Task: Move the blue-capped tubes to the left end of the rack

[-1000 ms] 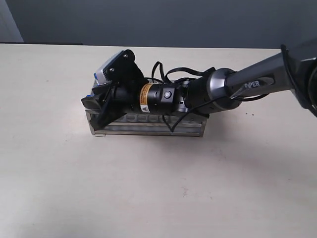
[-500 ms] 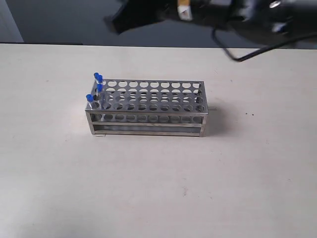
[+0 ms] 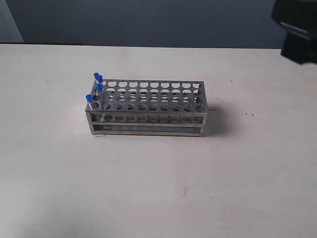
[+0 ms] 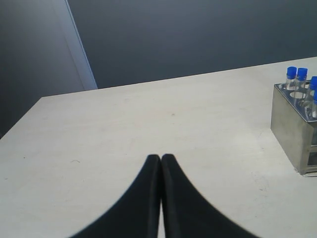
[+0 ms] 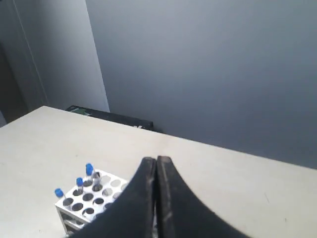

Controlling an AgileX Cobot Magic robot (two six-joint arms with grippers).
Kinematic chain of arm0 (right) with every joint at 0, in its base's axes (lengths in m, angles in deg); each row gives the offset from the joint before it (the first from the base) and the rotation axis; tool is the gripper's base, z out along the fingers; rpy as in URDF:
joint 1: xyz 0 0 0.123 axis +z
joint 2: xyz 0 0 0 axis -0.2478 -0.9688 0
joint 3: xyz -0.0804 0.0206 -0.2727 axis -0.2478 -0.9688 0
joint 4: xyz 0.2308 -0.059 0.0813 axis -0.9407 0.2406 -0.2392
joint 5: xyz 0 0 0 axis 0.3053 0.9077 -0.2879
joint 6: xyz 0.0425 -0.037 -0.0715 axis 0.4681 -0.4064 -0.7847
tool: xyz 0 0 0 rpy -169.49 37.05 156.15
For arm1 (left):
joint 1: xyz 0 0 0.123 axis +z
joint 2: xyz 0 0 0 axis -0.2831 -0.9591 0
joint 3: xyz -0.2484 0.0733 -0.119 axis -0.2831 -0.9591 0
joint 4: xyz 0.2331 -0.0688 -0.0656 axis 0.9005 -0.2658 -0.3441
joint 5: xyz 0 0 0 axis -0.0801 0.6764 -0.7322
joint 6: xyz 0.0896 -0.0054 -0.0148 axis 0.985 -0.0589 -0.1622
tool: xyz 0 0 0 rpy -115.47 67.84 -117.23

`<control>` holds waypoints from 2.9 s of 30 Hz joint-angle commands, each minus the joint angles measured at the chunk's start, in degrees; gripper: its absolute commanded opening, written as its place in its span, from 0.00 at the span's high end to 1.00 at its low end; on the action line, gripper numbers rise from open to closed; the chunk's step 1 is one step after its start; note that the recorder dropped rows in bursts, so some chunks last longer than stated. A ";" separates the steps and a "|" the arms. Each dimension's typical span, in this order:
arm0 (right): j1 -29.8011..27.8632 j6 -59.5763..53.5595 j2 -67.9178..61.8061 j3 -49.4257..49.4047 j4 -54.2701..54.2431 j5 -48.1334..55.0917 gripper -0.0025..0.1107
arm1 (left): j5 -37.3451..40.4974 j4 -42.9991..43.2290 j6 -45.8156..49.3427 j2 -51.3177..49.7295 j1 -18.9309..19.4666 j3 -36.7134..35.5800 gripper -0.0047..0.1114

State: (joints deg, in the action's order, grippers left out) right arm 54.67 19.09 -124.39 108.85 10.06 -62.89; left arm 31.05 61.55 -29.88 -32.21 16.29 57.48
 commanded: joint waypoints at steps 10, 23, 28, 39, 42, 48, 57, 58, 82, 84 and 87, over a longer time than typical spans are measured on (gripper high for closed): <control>-9.20 -0.62 16.95 -9.69 0.03 11.58 0.98 | -0.77 -0.14 -0.20 -0.26 -0.39 0.11 0.96; -28.29 -10.19 33.01 -26.50 -9.03 9.85 0.98 | -0.77 -0.14 -0.20 -0.26 -0.39 0.11 0.96; -28.29 -27.09 35.30 -28.35 -20.42 13.82 0.98 | -0.77 -0.14 -0.20 -0.26 -0.39 0.11 0.96; -28.29 -32.54 39.97 -33.17 -26.81 14.25 0.98 | -0.77 -0.14 -0.20 -0.26 -0.39 0.11 0.96; -28.29 -32.54 39.97 -34.11 -26.81 14.09 0.98 | -0.77 -0.14 -0.20 -0.26 -0.39 0.11 0.96; -28.29 -32.42 41.06 -36.84 -29.12 10.88 0.98 | -0.77 -0.14 -0.20 -0.26 -0.39 0.11 0.96; -28.29 -32.32 41.29 -36.84 -29.12 10.88 0.98 | -0.77 -0.14 -0.20 -0.26 -0.39 0.11 0.96; -28.29 -32.32 41.29 -36.84 -29.12 10.88 0.98 | -0.77 -0.14 -0.20 -0.26 -0.39 0.11 0.96; -28.29 -32.19 41.29 -36.84 -29.25 10.88 0.98 | -0.77 -0.14 -0.20 -0.26 -0.39 0.11 0.96; -28.29 -32.19 41.29 -36.84 -29.25 10.88 0.98 | -0.77 -0.14 -0.20 -0.26 -0.39 0.11 0.96; -28.29 -32.07 41.29 -36.84 -29.25 10.88 0.98 | -0.77 -0.14 -0.20 -0.26 -0.39 0.11 0.96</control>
State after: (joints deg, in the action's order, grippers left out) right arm 26.62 -13.08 -83.43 72.24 -19.10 -51.31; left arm 31.05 61.55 -29.88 -32.21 16.29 57.48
